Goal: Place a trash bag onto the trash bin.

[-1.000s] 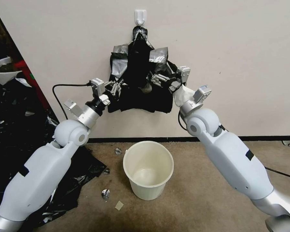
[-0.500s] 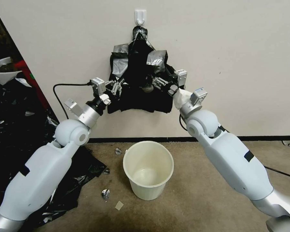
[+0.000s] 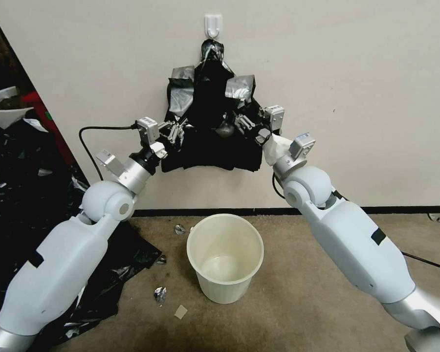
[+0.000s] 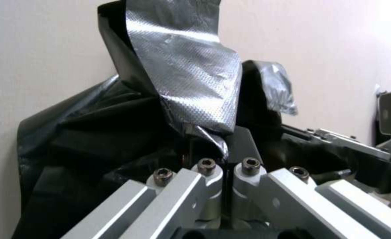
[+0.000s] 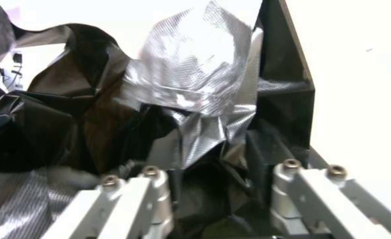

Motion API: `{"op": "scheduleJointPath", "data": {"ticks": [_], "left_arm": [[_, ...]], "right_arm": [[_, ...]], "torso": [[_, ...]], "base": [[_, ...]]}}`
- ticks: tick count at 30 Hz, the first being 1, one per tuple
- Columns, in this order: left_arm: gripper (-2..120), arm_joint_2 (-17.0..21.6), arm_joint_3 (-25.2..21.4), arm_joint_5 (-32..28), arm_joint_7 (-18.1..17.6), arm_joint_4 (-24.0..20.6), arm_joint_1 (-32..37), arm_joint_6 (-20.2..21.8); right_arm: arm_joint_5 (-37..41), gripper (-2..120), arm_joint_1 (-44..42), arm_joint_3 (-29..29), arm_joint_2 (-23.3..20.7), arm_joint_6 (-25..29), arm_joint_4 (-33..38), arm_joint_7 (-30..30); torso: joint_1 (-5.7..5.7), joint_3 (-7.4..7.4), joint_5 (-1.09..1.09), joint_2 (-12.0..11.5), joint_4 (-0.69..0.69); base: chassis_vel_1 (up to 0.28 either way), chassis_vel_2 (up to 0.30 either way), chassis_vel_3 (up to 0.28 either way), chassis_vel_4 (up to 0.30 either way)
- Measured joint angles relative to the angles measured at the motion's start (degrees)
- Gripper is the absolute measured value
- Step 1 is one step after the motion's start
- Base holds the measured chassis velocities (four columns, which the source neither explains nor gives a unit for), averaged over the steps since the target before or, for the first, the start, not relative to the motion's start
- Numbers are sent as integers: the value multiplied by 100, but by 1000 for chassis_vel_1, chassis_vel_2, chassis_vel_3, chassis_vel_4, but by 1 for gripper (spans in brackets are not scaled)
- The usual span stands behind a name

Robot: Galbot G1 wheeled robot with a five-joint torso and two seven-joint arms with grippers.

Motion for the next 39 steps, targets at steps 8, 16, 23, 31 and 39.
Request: {"op": "scheduleJointPath", "data": {"ticks": [8,16,23,31,39], "left_arm": [[0,12,-73,-7,-14,-41,37,3],[0,46,-369,24,-54,-314,323,45],[0,70,-884,223,-253,-981,1264,128],[0,31,-1211,363,-629,-1906,2263,399],[0,124,-1272,177,-937,-2518,2413,835]], "right_arm": [[139,1,-527,187,-224,-123,487,130],[740,0,-1518,487,-701,-342,1749,573],[1080,0,-2697,932,-881,-537,2983,1180],[973,0,-3898,1265,-802,-547,3815,1261],[777,0,-4455,1438,-675,-548,4304,1238]], "torso": [[0,0,1,0,0],[0,0,0,0,-1],[0,-2,1,1,0],[0,-2,0,1,1],[0,-1,0,1,0]], "base": [[0,0,0,0],[0,0,0,0],[0,0,0,0],[0,0,0,0],[0,0,0,0]]}}
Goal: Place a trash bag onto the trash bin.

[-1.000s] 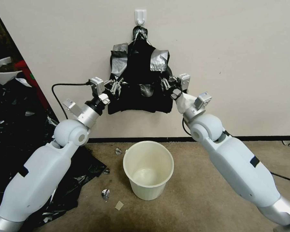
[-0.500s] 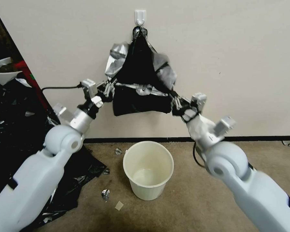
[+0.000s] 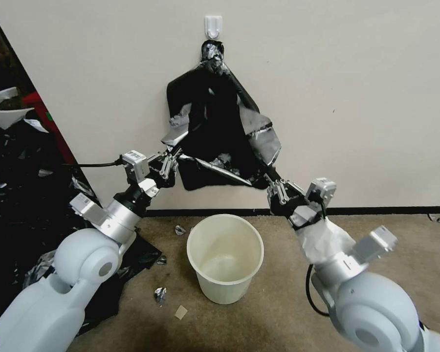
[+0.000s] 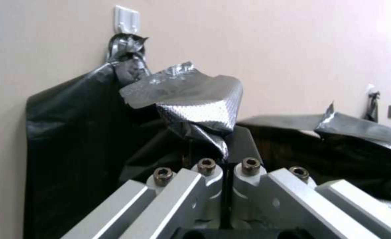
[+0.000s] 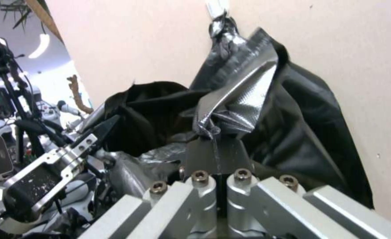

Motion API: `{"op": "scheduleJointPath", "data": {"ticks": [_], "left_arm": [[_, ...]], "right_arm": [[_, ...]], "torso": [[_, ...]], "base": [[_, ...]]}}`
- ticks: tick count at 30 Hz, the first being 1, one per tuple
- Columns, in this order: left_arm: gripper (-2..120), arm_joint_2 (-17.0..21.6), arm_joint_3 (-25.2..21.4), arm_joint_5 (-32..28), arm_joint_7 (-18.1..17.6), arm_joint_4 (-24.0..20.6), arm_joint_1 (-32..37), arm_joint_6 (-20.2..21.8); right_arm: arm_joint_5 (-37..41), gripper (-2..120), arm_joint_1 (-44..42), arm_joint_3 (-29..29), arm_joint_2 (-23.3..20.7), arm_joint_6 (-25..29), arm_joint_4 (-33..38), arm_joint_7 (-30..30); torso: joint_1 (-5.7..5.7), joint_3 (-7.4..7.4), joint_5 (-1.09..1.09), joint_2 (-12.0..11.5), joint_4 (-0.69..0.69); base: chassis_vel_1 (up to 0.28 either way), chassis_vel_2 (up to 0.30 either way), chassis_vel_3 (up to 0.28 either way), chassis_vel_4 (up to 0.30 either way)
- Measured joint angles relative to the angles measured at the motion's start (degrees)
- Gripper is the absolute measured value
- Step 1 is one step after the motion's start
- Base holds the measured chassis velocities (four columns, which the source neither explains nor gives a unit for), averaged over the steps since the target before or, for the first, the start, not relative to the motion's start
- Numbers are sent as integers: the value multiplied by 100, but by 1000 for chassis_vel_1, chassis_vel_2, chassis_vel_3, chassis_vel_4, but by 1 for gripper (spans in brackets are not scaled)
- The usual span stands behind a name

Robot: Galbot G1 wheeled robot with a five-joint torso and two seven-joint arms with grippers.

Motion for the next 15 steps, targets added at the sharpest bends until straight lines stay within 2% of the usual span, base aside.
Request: {"op": "scheduleJointPath", "data": {"ticks": [4,8,10,11,13,15], "left_arm": [[0,30,120,1,12,121,-73,42],[0,-67,307,210,142,429,-80,44],[0,-461,587,588,385,966,160,-168],[0,-461,587,588,385,966,160,-168],[0,-789,671,831,488,1201,302,-282],[0,-880,685,924,528,1263,332,-328]], "right_arm": [[-17,0,3,46,52,0,-128,-12],[-86,0,19,-6,122,13,-376,-7],[-756,0,-12,-150,223,371,-1065,-163],[-756,0,-12,-150,223,371,-1065,-163],[-982,0,-49,-254,281,587,-1378,-251],[-1030,0,-70,-294,304,657,-1458,-280]], "torso": [[0,0,0,0,0],[0,1,0,0,0],[0,2,-1,0,0],[0,2,-1,0,0],[0,2,-1,0,0],[0,1,0,0,0]], "base": [[0,0,0,0],[0,0,0,0],[0,0,0,0],[0,0,0,0],[0,0,0,0],[0,0,0,0]]}}
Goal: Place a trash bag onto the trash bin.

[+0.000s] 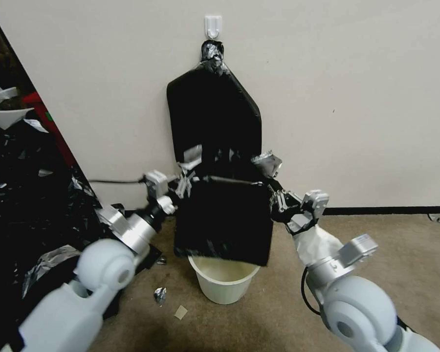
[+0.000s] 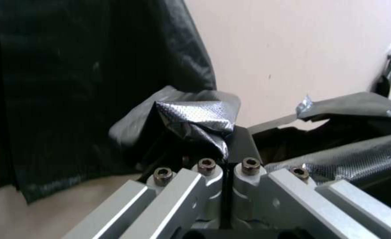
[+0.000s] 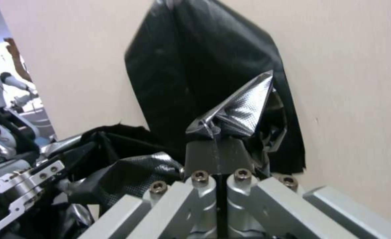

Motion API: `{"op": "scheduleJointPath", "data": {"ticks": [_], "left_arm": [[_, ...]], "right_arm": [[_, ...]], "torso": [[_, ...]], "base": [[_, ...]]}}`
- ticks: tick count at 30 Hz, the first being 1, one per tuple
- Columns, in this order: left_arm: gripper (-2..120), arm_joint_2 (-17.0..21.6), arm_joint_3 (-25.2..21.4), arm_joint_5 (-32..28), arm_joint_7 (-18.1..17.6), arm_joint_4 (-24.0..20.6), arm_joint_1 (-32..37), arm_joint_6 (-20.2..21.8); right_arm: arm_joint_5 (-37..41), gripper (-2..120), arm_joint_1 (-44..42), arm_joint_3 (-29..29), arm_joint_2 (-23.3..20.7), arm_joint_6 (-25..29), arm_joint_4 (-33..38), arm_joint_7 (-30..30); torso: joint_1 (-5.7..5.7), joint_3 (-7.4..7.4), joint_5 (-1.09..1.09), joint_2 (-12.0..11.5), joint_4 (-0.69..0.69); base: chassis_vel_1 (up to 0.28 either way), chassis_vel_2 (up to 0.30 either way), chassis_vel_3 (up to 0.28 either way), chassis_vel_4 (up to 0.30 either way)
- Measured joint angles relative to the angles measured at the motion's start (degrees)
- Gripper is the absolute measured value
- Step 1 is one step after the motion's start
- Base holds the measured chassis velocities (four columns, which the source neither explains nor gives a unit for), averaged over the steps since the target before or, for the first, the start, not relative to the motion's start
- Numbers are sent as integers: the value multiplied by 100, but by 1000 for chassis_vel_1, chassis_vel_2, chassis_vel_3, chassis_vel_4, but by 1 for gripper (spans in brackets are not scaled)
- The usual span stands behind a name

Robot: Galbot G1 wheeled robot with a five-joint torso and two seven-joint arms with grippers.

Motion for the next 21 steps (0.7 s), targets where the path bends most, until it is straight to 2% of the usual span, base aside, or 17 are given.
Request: {"op": "scheduleJointPath", "data": {"ticks": [5,10,15,21], "left_arm": [[0,-212,18,234,151,184,-4,-179],[0,-228,-36,417,290,392,-140,-363],[0,-277,105,752,425,635,-26,-411],[0,-410,364,1062,334,795,84,-298]], "right_arm": [[-125,0,-47,-126,92,268,-225,-184],[-171,0,-1,-211,214,581,-420,-441],[-188,0,7,-304,237,591,-579,-405],[-242,0,-8,-468,153,266,-665,96]], "torso": [[0,0,0,0,0],[0,0,0,0,0],[1,0,0,0,0],[1,0,0,0,0]], "base": [[0,0,0,0],[0,0,0,0],[0,0,0,0],[0,0,0,0]]}}
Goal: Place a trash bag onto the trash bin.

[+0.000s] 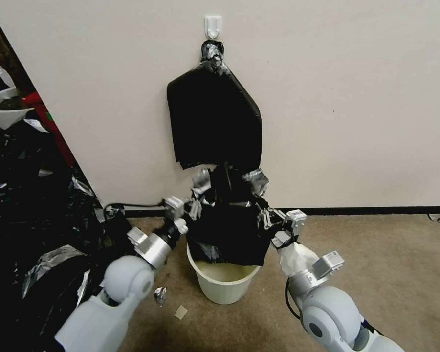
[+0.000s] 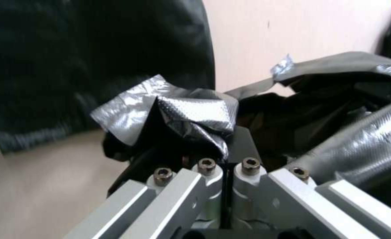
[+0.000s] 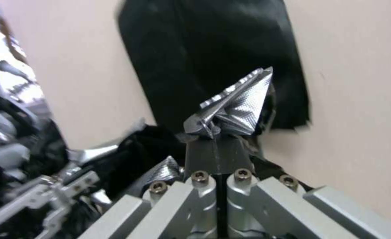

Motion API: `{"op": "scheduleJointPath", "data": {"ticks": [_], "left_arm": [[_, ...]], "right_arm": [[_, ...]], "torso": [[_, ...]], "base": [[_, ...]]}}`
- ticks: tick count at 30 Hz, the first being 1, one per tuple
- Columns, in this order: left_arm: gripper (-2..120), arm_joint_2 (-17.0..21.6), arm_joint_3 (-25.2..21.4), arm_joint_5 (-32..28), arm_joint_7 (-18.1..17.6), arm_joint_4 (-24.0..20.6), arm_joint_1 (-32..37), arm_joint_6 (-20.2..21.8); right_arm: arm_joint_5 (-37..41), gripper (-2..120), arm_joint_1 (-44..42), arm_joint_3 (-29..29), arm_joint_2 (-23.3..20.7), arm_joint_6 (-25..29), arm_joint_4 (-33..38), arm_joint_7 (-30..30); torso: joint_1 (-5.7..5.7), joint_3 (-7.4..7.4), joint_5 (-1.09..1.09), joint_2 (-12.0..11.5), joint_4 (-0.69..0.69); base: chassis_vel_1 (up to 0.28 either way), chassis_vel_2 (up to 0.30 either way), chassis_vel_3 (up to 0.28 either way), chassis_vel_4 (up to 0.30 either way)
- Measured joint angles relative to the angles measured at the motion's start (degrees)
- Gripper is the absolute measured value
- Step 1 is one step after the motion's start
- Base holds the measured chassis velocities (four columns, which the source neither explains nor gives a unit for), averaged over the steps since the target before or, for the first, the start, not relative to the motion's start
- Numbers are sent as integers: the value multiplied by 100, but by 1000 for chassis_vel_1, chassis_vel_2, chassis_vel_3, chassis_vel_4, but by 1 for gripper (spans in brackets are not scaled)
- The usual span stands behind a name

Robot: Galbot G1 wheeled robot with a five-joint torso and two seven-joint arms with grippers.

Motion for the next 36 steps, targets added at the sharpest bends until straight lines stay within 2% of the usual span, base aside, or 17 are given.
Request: {"op": "scheduleJointPath", "data": {"ticks": [2,7,9,10,11,14,15,17,18,19,20,22,23,25,31,35,36], "left_arm": [[0,-30,55,265,-53,20,53,128],[0,87,110,499,-186,-55,143,323],[0,300,280,535,-586,-263,225,656],[0,300,280,535,-586,-263,225,656],[0,372,341,530,-747,-355,244,800],[0,671,576,121,-1577,-796,176,1620],[0,671,576,121,-1577,-796,176,1620],[0,879,682,-433,-2135,-1118,-3,2335],[0,1072,754,-924,-2532,-1361,-196,3047],[0,1072,754,-924,-2532,-1361,-196,3047],[0,1156,780,-1156,-2662,-1456,-280,3374],[0,1409,865,-1869,-3018,-1625,-636,4345],[0,1409,865,-1869,-3018,-1625,-636,4345],[0,1481,1000,-2097,-3261,-1595,-737,4609],[0,1535,1230,-2202,-3746,-1623,-536,4648],[0,1638,1262,-2525,-4262,-1865,-393,4622],[0,1638,1262,-2525,-4262,-1865,-393,4622]], "right_arm": [[54,0,-31,-175,-68,-247,-8,534],[143,0,-88,-385,-197,-402,-15,1015],[271,0,-90,-580,-385,-612,94,1518],[271,0,-90,-580,-385,-612,94,1518],[308,0,-80,-625,-440,-687,148,1641],[506,0,24,-742,-576,-1078,434,2105],[506,0,24,-742,-576,-1078,434,2105],[812,0,133,-801,-605,-1488,645,2411],[1176,0,252,-819,-625,-2009,850,2666],[1176,0,252,-819,-625,-2009,850,2666],[1384,0,314,-818,-633,-2289,941,2772],[2007,0,502,-767,-640,-2937,1073,3101],[2007,0,502,-767,-640,-2937,1073,3101],[2308,0,541,-745,-648,-3114,1009,3297],[2440,0,400,-891,-852,-3135,928,3459],[2438,0,220,-1076,-1104,-3117,1127,3566],[2438,0,220,-1076,-1104,-3117,1127,3566]], "torso": [[0,0,0,0,0],[0,0,0,0,0],[0,0,-1,0,0],[0,0,-1,0,0],[0,0,0,0,0],[0,0,-1,0,1],[0,0,-1,0,1],[0,0,0,0,0],[0,0,1,0,-1],[0,0,1,0,-1],[0,0,0,0,0],[0,0,1,0,0],[0,0,1,0,0],[0,0,0,0,0],[0,0,0,0,0],[0,0,0,0,0],[0,0,0,0,0]], "base": [[0,0,0,0],[0,0,0,0],[0,0,0,0],[0,0,0,0],[0,0,0,0],[0,0,0,0],[0,0,0,0],[0,0,0,0],[0,0,0,0],[0,0,0,0],[0,0,0,0],[0,0,0,0],[0,0,0,0],[0,0,0,0],[0,0,0,0],[0,0,0,0],[0,0,0,0]]}}
